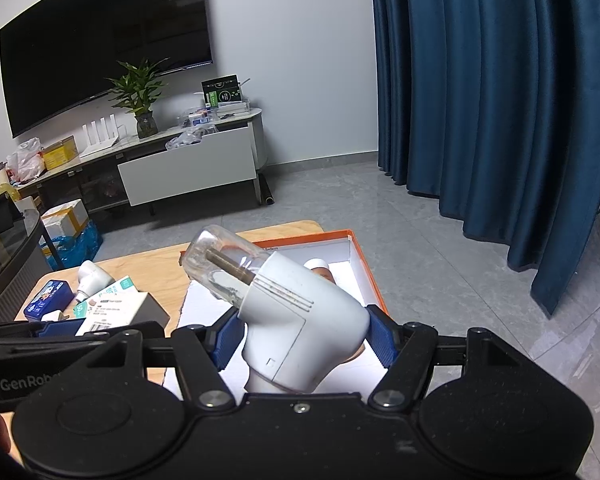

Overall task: Organize rigid objects
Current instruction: 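Hold the adapter box and diffuser above the white box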

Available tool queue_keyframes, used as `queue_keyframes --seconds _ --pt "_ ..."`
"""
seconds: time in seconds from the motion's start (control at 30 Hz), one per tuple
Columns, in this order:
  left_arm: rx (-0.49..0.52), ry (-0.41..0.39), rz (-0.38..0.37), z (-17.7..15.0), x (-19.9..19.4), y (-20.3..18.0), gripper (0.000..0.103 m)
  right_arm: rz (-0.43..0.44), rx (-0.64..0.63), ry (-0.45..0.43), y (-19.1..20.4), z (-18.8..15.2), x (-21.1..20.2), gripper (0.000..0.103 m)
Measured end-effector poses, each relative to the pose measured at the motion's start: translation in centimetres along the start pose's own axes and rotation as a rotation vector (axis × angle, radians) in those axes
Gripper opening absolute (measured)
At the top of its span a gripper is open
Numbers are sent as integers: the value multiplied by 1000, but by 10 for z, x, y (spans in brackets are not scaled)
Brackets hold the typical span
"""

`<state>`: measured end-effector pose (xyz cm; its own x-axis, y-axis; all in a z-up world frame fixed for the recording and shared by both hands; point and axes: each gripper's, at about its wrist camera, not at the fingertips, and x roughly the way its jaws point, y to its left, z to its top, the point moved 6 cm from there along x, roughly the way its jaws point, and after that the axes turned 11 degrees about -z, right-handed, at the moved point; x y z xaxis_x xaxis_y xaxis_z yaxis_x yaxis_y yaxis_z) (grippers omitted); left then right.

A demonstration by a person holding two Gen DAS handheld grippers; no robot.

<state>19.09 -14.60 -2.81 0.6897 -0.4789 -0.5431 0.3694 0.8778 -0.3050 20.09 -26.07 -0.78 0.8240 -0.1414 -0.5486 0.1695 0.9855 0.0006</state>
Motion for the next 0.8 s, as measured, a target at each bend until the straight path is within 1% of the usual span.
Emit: queue_keyframes --seconds 0.8 --pt "15 9 -5 -1 3 -3 59 -5 0 2 2 -1 0 79"
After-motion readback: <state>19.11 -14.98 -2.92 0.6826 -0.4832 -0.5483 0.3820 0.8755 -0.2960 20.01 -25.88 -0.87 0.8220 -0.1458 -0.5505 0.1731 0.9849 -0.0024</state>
